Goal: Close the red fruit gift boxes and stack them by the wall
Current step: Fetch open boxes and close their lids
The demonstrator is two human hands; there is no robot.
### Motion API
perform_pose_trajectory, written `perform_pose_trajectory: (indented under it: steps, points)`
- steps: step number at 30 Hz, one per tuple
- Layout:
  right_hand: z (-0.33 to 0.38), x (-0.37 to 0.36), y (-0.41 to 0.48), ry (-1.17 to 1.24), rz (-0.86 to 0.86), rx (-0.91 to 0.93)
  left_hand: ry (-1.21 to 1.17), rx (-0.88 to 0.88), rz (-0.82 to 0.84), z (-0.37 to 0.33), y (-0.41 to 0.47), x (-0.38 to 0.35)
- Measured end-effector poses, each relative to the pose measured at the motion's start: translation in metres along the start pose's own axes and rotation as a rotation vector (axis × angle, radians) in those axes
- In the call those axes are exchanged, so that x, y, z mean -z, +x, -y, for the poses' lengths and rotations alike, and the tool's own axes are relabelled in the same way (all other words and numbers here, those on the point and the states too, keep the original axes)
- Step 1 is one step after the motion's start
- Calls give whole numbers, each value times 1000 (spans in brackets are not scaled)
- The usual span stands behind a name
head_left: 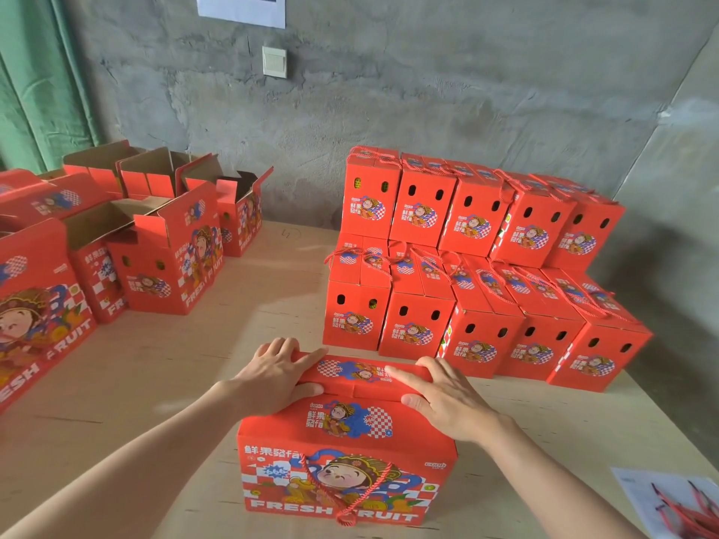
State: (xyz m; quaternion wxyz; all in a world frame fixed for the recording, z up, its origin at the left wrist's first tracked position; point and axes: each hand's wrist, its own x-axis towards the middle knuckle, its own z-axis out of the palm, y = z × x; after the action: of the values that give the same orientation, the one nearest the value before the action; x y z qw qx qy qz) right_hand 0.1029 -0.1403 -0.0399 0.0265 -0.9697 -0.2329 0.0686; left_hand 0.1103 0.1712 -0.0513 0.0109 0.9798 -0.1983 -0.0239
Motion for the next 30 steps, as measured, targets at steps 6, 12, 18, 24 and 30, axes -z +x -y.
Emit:
perform_pose_trajectory:
  steps: [6,12,18,24,30]
  points:
    - [-3,-4,-1,44,-7,26,-24,-52,26,4,0,3]
    - [-2,-7,-2,77,-46,35,7,-71,56,6,2,9]
    - [-3,-8,-2,48,-41,42,-39,-18,142,0,2,9]
    - [-5,-13,-3,68,15,74,-44,-42,73,-2,1,1]
    - [-9,-14,2,81,54,68,-29,13,93,-3,0,-10]
